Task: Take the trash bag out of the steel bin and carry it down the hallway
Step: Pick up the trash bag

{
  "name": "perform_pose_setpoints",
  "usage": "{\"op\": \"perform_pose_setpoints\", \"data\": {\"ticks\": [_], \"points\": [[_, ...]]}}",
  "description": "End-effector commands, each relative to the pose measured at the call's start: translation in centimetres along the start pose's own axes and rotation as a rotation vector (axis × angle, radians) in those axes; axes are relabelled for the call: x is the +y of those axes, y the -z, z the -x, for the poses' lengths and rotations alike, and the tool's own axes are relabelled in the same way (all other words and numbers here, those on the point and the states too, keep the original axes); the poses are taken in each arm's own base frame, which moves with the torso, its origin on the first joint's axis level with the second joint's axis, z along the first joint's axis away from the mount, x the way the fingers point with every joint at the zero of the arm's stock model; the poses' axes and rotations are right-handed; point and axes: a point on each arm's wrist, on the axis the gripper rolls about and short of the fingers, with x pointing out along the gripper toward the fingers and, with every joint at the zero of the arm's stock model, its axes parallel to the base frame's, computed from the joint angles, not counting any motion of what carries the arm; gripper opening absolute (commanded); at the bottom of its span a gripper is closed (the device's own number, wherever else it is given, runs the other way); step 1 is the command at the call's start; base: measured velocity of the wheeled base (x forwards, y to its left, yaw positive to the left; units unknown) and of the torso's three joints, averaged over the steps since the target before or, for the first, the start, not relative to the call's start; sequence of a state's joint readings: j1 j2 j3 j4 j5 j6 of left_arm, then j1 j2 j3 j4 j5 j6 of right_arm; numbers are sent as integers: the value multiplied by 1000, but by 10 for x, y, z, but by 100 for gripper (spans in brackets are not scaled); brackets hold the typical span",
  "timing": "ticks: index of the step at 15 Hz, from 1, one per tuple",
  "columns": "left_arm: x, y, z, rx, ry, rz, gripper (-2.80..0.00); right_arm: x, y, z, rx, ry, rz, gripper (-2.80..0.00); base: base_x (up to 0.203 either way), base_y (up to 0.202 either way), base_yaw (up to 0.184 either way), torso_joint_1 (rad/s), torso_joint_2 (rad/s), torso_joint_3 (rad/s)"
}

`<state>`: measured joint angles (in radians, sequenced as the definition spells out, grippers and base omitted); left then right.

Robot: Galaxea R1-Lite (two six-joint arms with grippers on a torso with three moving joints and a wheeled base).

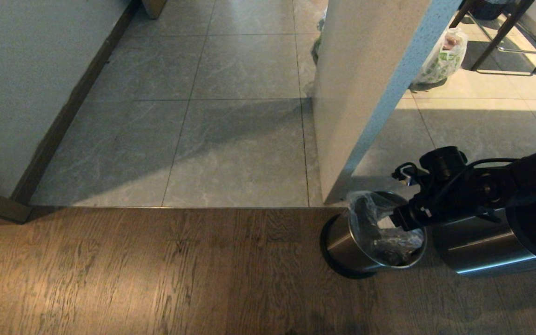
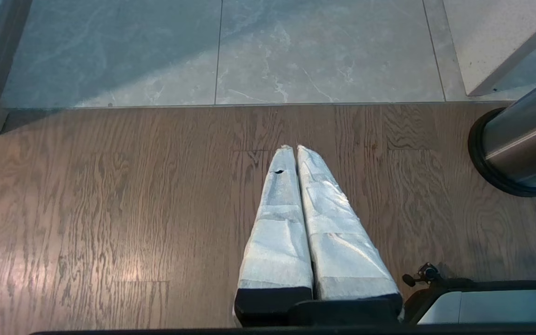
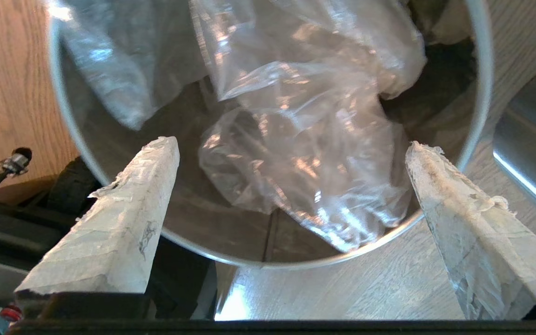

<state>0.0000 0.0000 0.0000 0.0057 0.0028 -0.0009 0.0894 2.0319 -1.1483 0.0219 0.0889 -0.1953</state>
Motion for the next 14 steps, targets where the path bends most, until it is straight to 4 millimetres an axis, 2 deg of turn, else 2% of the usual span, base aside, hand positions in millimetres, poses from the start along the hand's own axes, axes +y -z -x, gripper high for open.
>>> {"op": "perform_pose_setpoints", "data": {"ticks": [1,5,14], "points": [[0,0,0,0,0,0,-280,-2,2,-6,16,-2,-5,0,0,0,0,0,0,0],[0,0,0,0,0,-1,-280,2,6,-17,45,-16,-13,0,0,0,0,0,0,0],[0,0,0,0,0,1,-280,14,-2,-42,53,-39,-17,0,0,0,0,0,0,0]]}}
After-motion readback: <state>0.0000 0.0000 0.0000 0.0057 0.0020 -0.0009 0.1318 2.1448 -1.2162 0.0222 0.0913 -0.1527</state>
